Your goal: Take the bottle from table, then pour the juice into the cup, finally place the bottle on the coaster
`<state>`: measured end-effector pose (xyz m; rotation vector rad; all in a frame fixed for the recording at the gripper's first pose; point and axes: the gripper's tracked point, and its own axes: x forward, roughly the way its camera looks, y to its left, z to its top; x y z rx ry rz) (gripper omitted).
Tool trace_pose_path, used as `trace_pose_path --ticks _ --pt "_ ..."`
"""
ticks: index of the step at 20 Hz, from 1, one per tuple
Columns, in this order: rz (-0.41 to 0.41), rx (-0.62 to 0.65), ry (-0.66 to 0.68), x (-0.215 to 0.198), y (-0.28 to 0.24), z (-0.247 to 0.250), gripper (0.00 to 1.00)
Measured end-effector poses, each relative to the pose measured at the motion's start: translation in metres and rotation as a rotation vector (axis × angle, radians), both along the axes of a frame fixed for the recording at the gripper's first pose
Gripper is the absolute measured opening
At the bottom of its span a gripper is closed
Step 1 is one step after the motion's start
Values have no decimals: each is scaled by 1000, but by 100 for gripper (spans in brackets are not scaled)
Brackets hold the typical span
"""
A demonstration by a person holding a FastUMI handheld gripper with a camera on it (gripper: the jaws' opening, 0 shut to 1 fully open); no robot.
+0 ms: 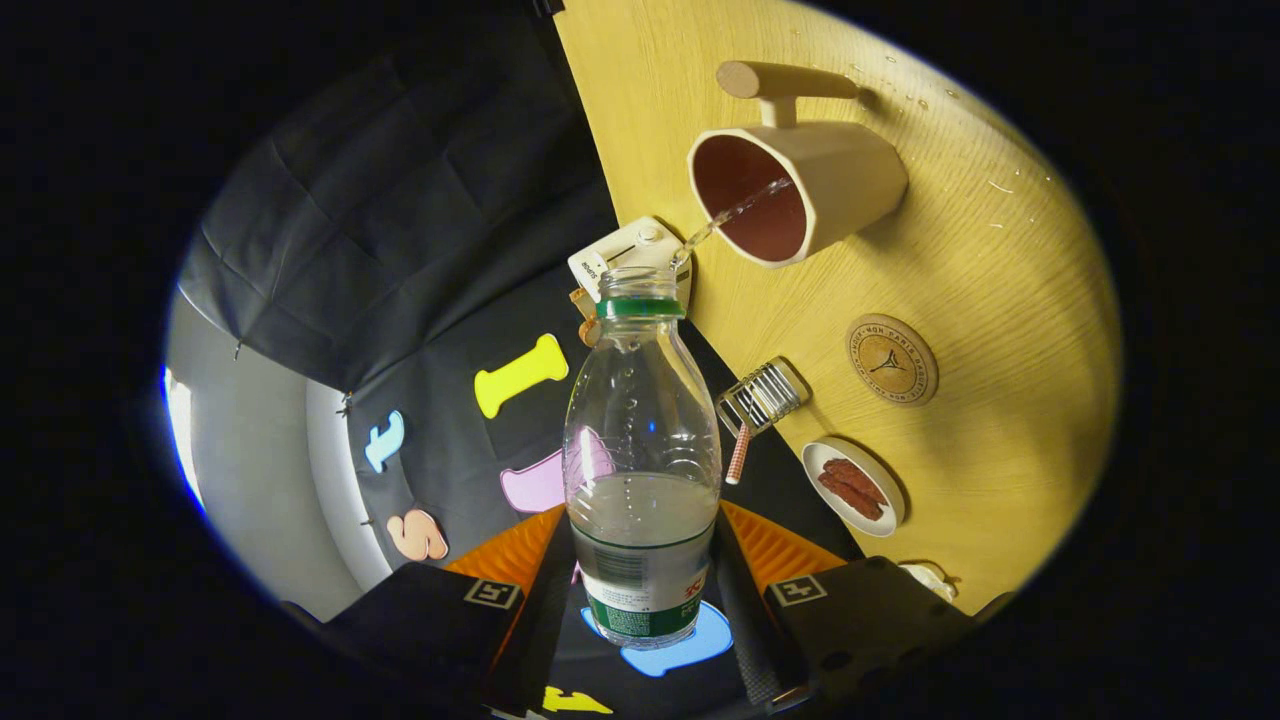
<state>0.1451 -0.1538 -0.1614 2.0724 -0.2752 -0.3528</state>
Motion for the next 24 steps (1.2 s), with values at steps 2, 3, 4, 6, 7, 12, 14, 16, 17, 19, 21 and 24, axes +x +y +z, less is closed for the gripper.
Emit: trace_pose_path --ticks 2,3,4,6,7,12,14,16,17,19,21,24 --pt "-19 25 -12 3 -3 7 74" --pt "-19 31 -10 4 -4 7 75" --pt "-24 33 -12 3 -4 8 75" --pt "-29 34 -10 1 -7 9 75" --pt "-30 36 -8 2 -7 9 75" --pt "-21 40 7 5 -8 6 75" --pt "-15 36 13 6 -7 5 75" --pt "-7 20 28 6 -6 1 74" --pt "-2 3 40 6 -5 0 75" --pt "9 -34 59 3 -4 -2 74" --pt "36 -80 85 1 -2 -6 74" --pt "88 -183 116 -1 -1 -10 74"
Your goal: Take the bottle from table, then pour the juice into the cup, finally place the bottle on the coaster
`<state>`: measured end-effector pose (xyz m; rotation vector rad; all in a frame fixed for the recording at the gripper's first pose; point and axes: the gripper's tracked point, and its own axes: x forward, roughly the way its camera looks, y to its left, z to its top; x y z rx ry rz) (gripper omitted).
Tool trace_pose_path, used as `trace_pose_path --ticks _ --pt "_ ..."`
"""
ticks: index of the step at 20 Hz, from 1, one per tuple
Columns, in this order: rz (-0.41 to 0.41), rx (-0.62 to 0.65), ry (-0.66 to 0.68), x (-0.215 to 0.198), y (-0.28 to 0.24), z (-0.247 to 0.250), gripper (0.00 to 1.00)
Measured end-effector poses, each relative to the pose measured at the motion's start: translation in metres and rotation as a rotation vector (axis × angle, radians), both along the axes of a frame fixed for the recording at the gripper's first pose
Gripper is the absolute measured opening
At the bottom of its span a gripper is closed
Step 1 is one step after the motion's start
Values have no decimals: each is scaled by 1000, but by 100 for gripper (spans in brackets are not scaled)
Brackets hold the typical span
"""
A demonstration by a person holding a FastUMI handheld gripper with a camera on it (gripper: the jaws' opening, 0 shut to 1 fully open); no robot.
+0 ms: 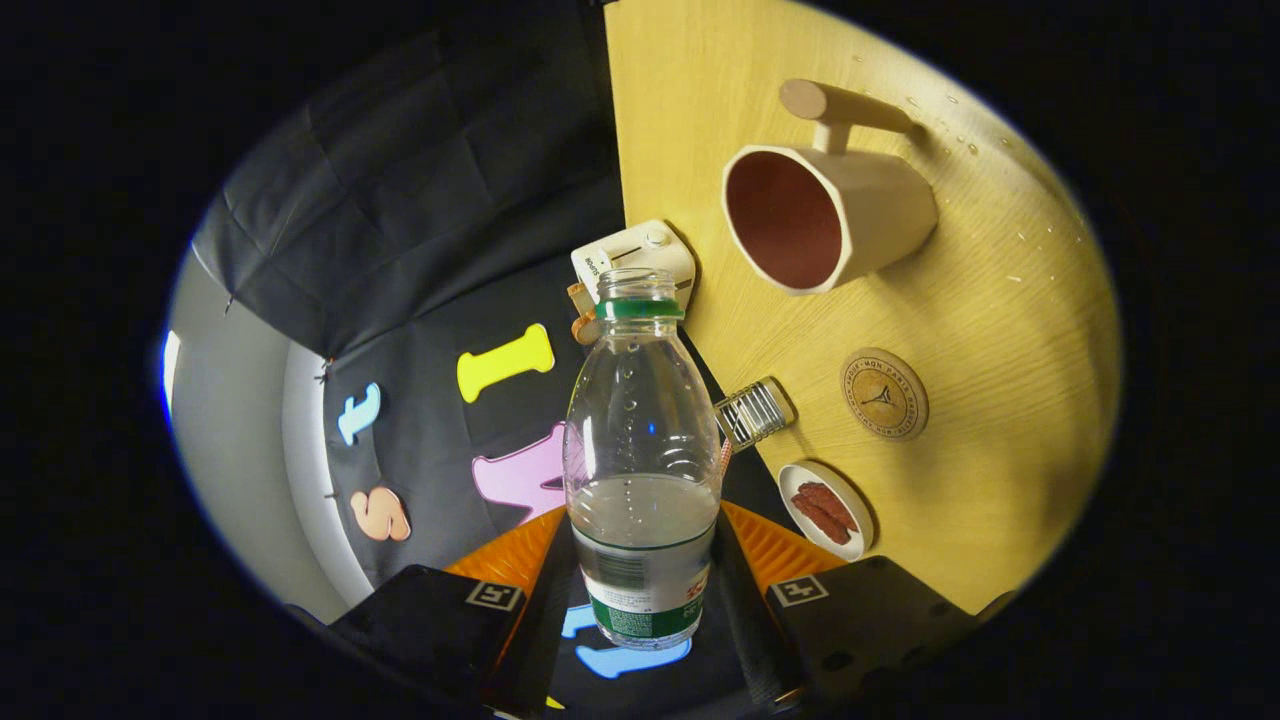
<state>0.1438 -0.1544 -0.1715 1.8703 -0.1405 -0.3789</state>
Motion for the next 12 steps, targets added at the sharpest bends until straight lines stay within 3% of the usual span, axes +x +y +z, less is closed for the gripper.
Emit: trace_pose_path --ticks 8,12 --pt "114 -467 98 -13 -6 12 74" --pt "187 -783 194 -18 -6 15 74"
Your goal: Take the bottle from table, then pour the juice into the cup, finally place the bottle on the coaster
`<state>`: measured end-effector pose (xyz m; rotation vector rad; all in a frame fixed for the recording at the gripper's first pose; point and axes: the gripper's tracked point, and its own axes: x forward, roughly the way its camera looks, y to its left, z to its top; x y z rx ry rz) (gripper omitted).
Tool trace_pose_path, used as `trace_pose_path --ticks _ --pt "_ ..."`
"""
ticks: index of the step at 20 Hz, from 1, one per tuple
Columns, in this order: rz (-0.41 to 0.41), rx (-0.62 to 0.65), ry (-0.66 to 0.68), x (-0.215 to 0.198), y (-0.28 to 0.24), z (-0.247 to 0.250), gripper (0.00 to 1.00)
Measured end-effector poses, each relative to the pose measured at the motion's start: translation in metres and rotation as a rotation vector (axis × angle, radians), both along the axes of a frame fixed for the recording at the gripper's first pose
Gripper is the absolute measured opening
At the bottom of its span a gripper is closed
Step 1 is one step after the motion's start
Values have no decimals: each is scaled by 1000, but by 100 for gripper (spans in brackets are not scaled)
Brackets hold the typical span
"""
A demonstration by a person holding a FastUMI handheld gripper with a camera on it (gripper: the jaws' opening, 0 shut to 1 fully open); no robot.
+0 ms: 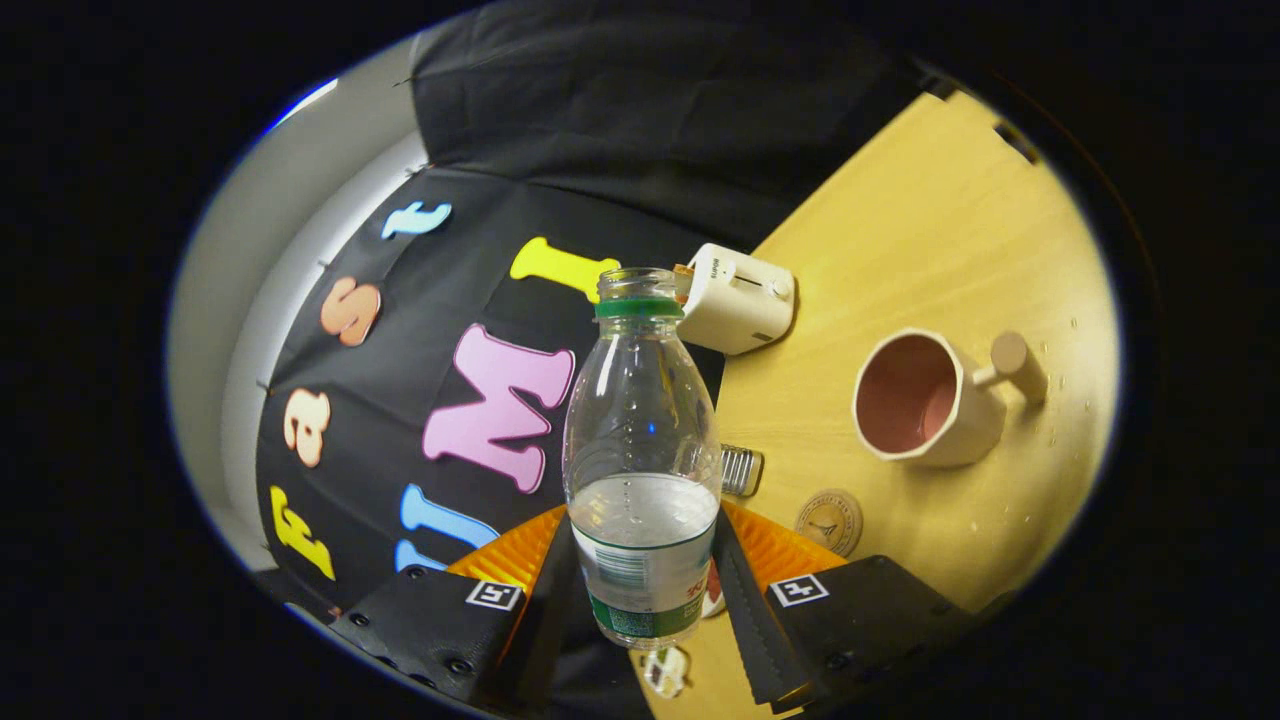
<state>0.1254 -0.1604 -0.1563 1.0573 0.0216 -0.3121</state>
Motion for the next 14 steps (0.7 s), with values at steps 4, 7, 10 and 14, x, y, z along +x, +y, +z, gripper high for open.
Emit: trace_pose_path --ticks 4,7,10,14 --pt "39 -340 79 3 -1 11 75" --pt "56 -529 139 9 2 15 75" --pt "75 -729 204 17 7 15 75" --pt "116 -1005 267 33 17 10 75"
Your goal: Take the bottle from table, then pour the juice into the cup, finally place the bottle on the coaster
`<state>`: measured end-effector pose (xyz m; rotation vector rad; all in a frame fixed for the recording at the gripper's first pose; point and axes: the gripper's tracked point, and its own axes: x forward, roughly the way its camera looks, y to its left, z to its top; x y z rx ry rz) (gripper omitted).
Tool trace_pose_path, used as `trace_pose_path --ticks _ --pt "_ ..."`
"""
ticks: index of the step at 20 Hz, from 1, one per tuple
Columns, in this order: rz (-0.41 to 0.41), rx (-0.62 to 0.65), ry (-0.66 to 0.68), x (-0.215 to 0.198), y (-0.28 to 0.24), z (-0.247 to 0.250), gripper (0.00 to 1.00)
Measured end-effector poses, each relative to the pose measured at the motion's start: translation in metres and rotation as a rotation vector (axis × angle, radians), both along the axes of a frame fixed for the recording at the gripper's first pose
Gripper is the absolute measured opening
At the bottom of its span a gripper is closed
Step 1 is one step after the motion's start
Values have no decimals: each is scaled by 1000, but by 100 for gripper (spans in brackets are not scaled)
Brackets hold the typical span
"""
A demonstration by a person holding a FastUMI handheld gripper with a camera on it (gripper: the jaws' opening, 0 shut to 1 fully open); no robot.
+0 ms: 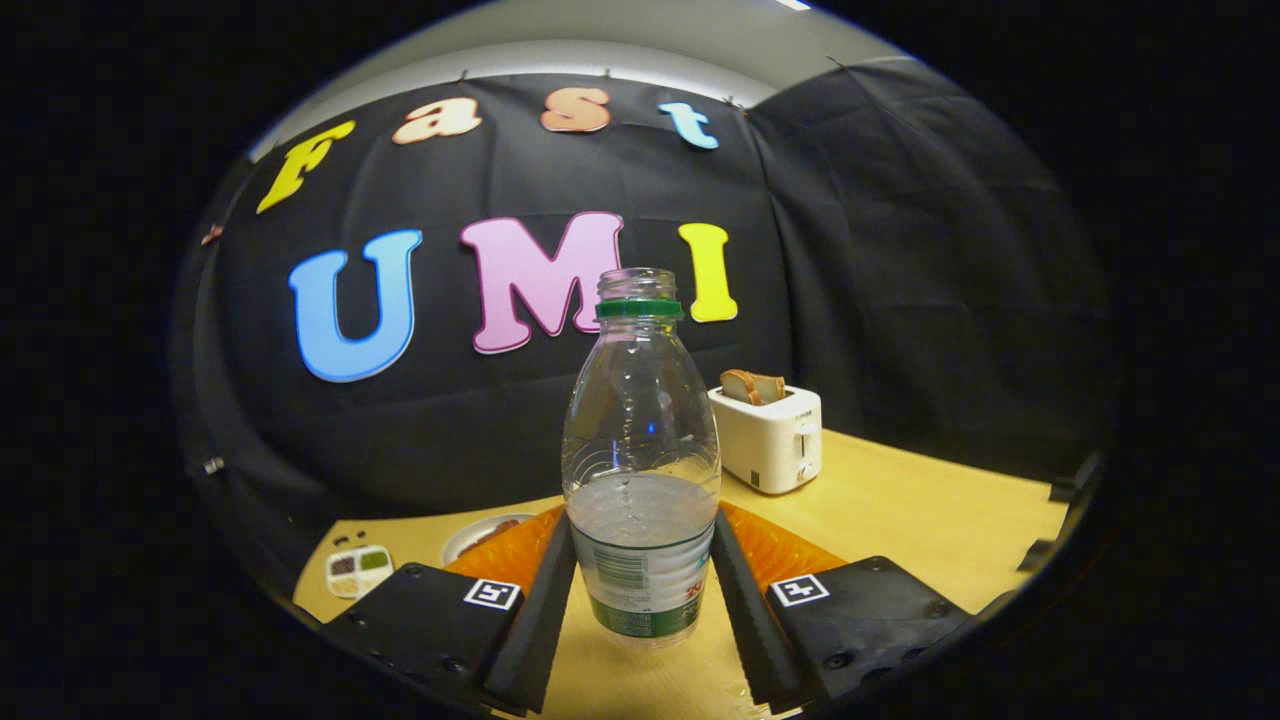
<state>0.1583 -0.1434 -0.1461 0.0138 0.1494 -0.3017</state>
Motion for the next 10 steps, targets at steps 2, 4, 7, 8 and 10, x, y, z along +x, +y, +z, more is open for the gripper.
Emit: trace_pose_path --ticks 2,4,7,8,10 --pt "14 -56 11 10 6 -9 75" --pt "14 -94 27 20 8 -24 75" --pt "-7 -135 46 34 10 -43 75" --pt "-12 -141 52 38 11 -49 76" --pt "-29 -126 57 45 13 -62 76"
